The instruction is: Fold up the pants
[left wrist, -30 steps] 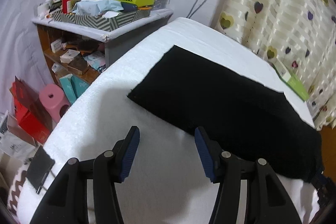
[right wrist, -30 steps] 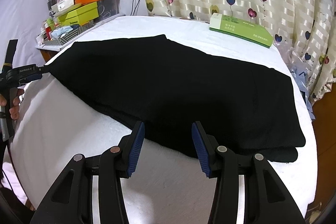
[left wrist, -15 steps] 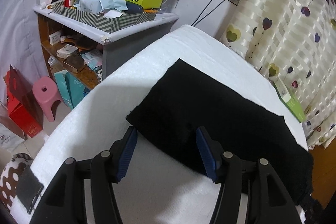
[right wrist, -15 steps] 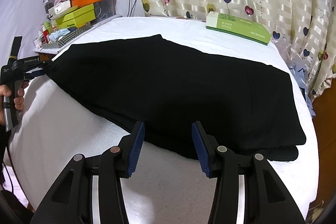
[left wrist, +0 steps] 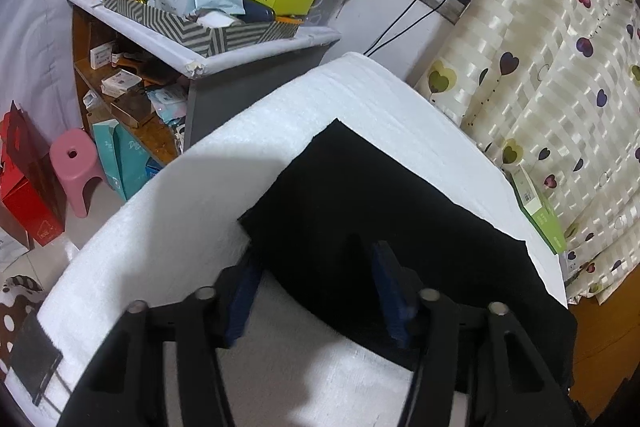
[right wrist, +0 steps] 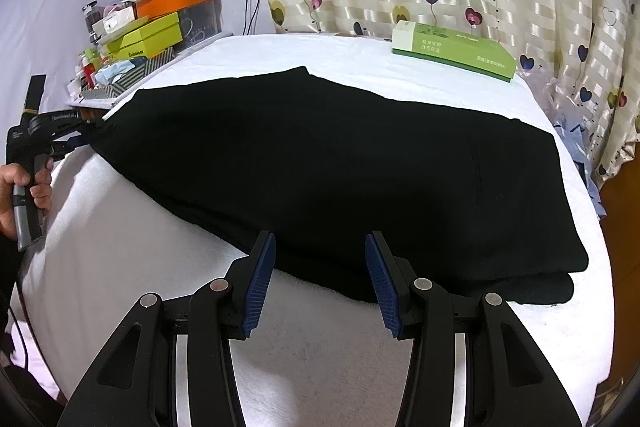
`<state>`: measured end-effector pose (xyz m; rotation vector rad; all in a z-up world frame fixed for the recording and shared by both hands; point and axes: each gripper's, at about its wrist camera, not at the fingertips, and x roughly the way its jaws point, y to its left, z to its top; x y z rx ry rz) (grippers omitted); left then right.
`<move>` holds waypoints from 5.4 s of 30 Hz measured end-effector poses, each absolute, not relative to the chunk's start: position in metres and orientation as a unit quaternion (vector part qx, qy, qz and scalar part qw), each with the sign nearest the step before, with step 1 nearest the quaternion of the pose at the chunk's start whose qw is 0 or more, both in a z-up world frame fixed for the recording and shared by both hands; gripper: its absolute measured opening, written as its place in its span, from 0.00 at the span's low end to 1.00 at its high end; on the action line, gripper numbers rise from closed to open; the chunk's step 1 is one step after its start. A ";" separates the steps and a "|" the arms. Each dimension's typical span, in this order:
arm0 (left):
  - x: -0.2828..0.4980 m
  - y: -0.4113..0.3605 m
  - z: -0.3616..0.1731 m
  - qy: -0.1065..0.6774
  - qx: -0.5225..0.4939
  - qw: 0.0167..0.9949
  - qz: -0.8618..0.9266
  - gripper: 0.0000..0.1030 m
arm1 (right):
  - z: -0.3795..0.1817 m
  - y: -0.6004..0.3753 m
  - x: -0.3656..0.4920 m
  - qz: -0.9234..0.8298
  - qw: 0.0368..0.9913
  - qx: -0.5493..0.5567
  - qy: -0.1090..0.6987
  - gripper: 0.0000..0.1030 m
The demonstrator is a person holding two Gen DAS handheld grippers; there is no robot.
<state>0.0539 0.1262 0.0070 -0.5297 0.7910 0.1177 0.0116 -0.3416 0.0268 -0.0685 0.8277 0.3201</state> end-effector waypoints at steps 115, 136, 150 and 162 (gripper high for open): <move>0.030 -0.052 0.024 0.402 -0.026 0.906 -0.127 0.33 | 0.020 -0.291 0.067 0.228 0.876 0.023 0.425 0.09; -0.001 -0.067 0.022 0.404 -0.014 0.906 -0.122 0.38 | 0.018 -0.332 0.007 0.194 0.883 0.045 0.425 0.37; -0.025 -0.086 0.010 0.422 -0.016 0.895 -0.145 0.38 | 0.011 -0.397 -0.016 0.128 0.885 0.102 0.436 0.37; -0.026 -0.088 0.010 0.421 -0.011 0.895 -0.147 0.43 | 0.007 -0.476 -0.007 0.084 0.862 0.284 0.412 0.47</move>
